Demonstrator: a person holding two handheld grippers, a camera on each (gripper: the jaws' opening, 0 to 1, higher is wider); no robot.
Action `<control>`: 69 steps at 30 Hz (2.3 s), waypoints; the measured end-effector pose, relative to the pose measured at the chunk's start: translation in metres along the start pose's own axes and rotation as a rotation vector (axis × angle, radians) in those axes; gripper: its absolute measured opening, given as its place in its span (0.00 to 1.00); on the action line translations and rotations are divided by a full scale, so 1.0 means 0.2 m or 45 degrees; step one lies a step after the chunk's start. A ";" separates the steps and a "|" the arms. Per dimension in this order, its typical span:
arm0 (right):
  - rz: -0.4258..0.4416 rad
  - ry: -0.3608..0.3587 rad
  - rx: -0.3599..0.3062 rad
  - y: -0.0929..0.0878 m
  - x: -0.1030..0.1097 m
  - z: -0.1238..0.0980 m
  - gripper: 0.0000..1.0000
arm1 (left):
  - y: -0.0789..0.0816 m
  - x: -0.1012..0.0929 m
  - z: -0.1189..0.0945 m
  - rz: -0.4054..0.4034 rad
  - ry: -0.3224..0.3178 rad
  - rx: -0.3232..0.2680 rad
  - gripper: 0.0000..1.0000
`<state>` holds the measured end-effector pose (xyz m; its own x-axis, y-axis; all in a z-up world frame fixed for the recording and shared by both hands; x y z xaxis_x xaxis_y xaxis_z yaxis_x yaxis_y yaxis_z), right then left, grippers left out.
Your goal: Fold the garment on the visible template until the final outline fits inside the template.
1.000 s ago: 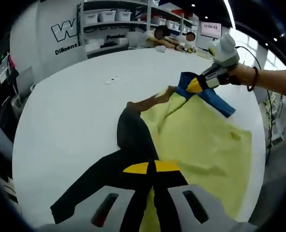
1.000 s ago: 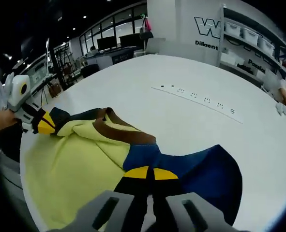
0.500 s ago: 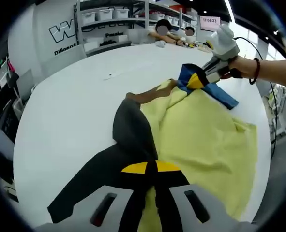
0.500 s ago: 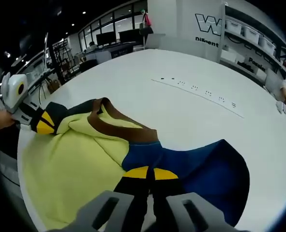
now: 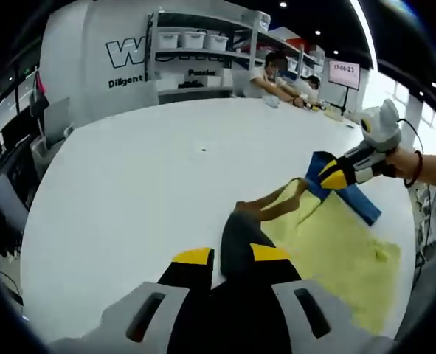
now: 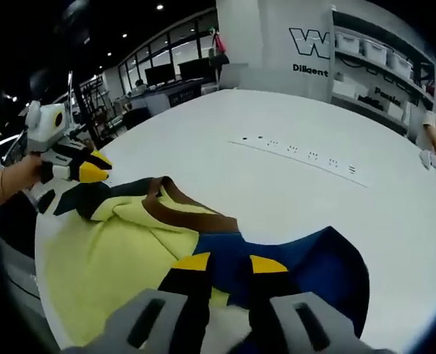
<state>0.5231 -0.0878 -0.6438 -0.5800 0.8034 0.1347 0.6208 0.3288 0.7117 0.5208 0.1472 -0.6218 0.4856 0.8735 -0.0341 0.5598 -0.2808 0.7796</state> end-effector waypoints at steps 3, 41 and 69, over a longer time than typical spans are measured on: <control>0.042 -0.003 0.007 -0.02 -0.02 0.01 0.12 | -0.05 -0.02 0.06 -0.058 -0.036 0.081 0.27; -0.056 -0.009 0.031 0.00 0.01 0.01 0.00 | -0.03 0.05 0.07 -0.126 -0.009 0.113 0.05; -0.073 -0.053 -0.001 0.49 -0.12 0.32 0.00 | 0.30 0.52 0.22 -0.098 0.187 -0.011 0.05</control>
<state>0.6319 -0.0429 -0.6206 -0.5921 0.8032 0.0650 0.5867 0.3744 0.7180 0.6351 0.2043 -0.6068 0.3380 0.9411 -0.0028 0.5855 -0.2079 0.7836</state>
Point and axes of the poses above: the point that each gripper's makers call its tool centre point, and the gripper's own axes: z roughly forward along the fingers, x roughly to its left, y roughly out of its top, the point moved 1 cm from there along -z, roughly backward along the fingers, and after that the axes turned 3 degrees about y, right-handed, at the moved point
